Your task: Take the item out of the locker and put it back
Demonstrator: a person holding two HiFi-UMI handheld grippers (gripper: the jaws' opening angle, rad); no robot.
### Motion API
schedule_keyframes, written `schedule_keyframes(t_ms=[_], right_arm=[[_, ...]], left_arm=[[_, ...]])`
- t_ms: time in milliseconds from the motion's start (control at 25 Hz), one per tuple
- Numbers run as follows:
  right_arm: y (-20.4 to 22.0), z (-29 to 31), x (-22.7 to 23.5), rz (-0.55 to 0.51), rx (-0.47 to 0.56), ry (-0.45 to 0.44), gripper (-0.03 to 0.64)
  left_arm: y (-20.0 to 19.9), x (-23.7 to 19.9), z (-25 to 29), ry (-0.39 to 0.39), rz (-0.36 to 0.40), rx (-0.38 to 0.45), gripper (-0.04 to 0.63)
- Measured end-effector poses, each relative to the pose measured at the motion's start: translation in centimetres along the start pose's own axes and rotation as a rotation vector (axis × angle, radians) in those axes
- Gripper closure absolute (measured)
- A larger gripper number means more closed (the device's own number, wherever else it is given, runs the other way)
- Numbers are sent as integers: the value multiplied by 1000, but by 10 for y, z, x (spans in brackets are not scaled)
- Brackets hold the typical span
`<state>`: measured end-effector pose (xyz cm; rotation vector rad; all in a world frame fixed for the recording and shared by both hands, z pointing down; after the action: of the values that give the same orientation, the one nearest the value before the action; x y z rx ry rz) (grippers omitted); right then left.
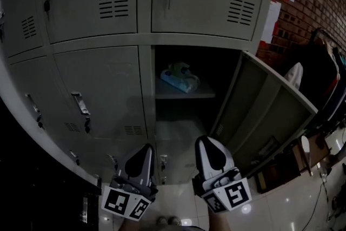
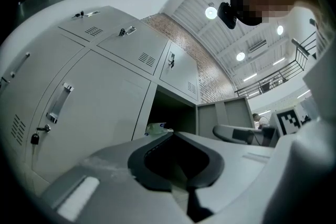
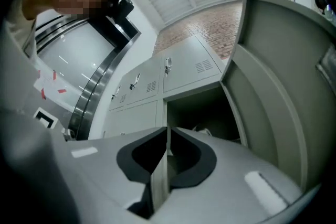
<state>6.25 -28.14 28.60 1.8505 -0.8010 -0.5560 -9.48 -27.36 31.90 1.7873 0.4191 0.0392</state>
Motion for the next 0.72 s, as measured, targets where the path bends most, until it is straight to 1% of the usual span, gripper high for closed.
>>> schedule_keyframes(t_ms=[120,240,560,720], right_arm=[[27,-10,-6,58,-71,9,609],[36,-13,-12,55,-107,3,611],[28,-23,-17,63,-97,4,614],[19,-31,-22,67,-84,4,614]], left_arm=[[1,3,-2,10,0,-6,591],[1,7,-4,15,-2,-9,591],[-1,19,-10,28,-10,-6,591],[-1,29,-12,26,-32,-3,591]])
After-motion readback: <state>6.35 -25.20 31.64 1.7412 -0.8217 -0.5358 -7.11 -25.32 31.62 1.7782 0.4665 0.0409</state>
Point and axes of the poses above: the fingertips, and each gripper's own axes: z forward along the fingers, x to its right, y out of its underside, the point moved 3 cm from there along -z, backward along the fingers, and after that the axes turned 14 degrees about -y, right-handed, at the moved point
